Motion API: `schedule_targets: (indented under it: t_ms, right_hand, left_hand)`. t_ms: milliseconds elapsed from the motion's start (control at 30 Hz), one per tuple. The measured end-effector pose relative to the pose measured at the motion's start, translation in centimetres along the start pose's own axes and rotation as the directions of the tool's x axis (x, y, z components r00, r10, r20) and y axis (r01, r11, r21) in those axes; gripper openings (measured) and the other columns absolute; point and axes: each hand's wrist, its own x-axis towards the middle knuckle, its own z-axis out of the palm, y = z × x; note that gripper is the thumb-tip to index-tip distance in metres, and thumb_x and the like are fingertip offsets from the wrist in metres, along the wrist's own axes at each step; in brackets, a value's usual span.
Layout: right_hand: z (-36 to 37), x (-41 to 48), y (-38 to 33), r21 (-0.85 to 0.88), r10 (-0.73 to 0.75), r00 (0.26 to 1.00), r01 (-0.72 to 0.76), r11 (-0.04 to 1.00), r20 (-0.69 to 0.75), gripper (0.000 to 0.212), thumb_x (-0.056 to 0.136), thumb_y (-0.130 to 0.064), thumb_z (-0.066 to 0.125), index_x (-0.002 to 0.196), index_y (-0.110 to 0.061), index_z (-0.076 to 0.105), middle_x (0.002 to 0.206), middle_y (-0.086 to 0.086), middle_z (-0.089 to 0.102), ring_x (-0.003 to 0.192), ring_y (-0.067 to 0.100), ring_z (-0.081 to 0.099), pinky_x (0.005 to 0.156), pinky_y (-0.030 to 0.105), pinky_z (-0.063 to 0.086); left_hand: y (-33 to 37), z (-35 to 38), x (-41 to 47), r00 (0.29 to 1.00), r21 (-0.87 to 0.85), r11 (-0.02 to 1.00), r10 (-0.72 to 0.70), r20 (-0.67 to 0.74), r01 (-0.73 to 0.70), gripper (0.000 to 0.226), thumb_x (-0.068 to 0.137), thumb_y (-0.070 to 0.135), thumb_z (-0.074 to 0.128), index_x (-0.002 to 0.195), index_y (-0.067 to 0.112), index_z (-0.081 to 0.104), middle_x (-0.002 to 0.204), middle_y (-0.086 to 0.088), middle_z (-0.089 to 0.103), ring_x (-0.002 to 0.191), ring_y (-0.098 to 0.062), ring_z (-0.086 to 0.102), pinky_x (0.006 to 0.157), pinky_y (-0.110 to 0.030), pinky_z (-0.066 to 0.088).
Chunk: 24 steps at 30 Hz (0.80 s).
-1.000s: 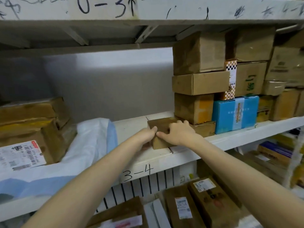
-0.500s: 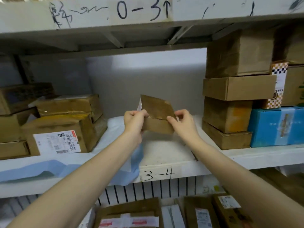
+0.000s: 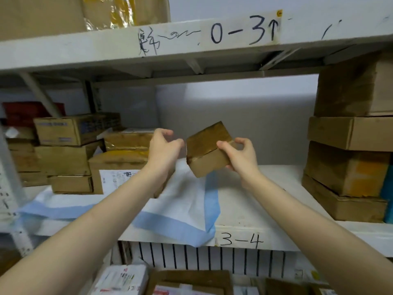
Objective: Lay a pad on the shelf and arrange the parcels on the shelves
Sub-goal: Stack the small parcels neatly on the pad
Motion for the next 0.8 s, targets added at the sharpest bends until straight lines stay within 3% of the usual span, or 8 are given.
schedule_targets:
  t_ms: [100, 167, 300, 433, 567, 733, 800]
  right_hand:
    - [2.6, 0.5, -0.1, -0.138, -0.071, 0.997, 0.073, 0.988, 0.014, 0.075, 0.061, -0.064, 0.073, 0.122, -0.03, 0.043, 0.12, -0.005, 0.051, 0.112, 0.021, 0.056, 0.091, 0.042, 0.052]
    - [4.6, 0.9, -0.2, -0.258, -0.131, 0.991, 0.132, 0.957, 0.022, 0.074, 0.07, -0.058, 0.073, 0.129, -0.023, 0.044, 0.125, 0.0, 0.053, 0.117, 0.023, 0.052, 0.098, 0.037, 0.045]
    - [8.0, 1.3, 0.2, -0.487, -0.199, 0.976, 0.216, 0.846, 0.087, 0.074, 0.074, -0.057, 0.071, 0.13, -0.017, 0.044, 0.122, 0.01, 0.056, 0.115, 0.029, 0.053, 0.092, 0.035, 0.043]
    - [11.3, 0.9, 1.3, -0.657, -0.175, 0.942, 0.325, 0.68, 0.285, 0.071, 0.078, -0.055, 0.07, 0.13, -0.016, 0.042, 0.122, 0.013, 0.052, 0.11, 0.031, 0.055, 0.09, 0.041, 0.049]
    - [12.7, 1.4, 0.8, -0.699, -0.143, 0.871, 0.466, 0.543, 0.47, 0.066, 0.082, -0.04, 0.072, 0.136, -0.017, 0.043, 0.126, 0.011, 0.052, 0.112, 0.027, 0.054, 0.095, 0.036, 0.047]
    - [13.0, 2.8, -0.9, -0.761, -0.065, 0.862, 0.476, 0.441, 0.502, 0.066, 0.081, -0.045, 0.071, 0.134, -0.015, 0.048, 0.14, 0.013, 0.036, 0.112, 0.029, 0.054, 0.096, 0.037, 0.047]
    - [13.0, 3.0, -1.5, -0.751, -0.051, 0.835, 0.517, 0.411, 0.547, 0.061, 0.084, -0.044, 0.068, 0.133, -0.012, 0.049, 0.133, 0.012, 0.049, 0.112, 0.026, 0.054, 0.091, 0.032, 0.044]
  left_hand:
    - [0.2, -2.9, 1.0, 0.988, 0.073, 0.991, 0.122, -0.095, -0.115, 0.034, 0.085, 0.012, 0.062, 0.116, 0.016, 0.049, 0.114, -0.005, 0.054, 0.1, -0.018, 0.054, 0.078, -0.026, 0.048]
    - [-0.4, -4.7, 1.5, 0.983, 0.117, 0.983, 0.151, -0.108, -0.139, 0.031, 0.085, 0.011, 0.061, 0.113, 0.018, 0.051, 0.114, -0.005, 0.054, 0.096, -0.016, 0.053, 0.074, -0.023, 0.047]
    - [-1.8, -6.6, 2.3, 0.986, 0.165, 0.976, 0.152, -0.068, -0.139, 0.026, 0.083, 0.013, 0.06, 0.106, 0.022, 0.053, 0.12, -0.007, 0.052, 0.094, -0.015, 0.054, 0.069, -0.022, 0.046]
    - [-2.7, -8.1, 3.4, 0.989, 0.213, 0.967, 0.149, -0.021, -0.141, 0.025, 0.084, 0.014, 0.062, 0.107, 0.022, 0.054, 0.121, -0.008, 0.052, 0.091, -0.014, 0.055, 0.07, -0.023, 0.047]
    - [-3.2, -8.2, 4.2, 0.982, 0.252, 0.95, 0.184, 0.029, -0.186, 0.025, 0.085, 0.013, 0.062, 0.108, 0.02, 0.054, 0.122, -0.006, 0.048, 0.076, -0.004, 0.049, 0.062, -0.017, 0.04]
    - [-3.5, -7.8, 4.9, 0.971, 0.248, 0.94, 0.211, 0.115, -0.234, 0.021, 0.084, 0.016, 0.063, 0.101, 0.023, 0.054, 0.12, -0.007, 0.051, 0.076, -0.002, 0.049, 0.067, -0.021, 0.043]
    - [-3.5, -7.5, 5.0, 0.964, 0.254, 0.933, 0.226, 0.142, -0.256, 0.021, 0.084, 0.017, 0.063, 0.101, 0.023, 0.054, 0.119, -0.006, 0.05, 0.077, -0.003, 0.048, 0.072, -0.024, 0.042]
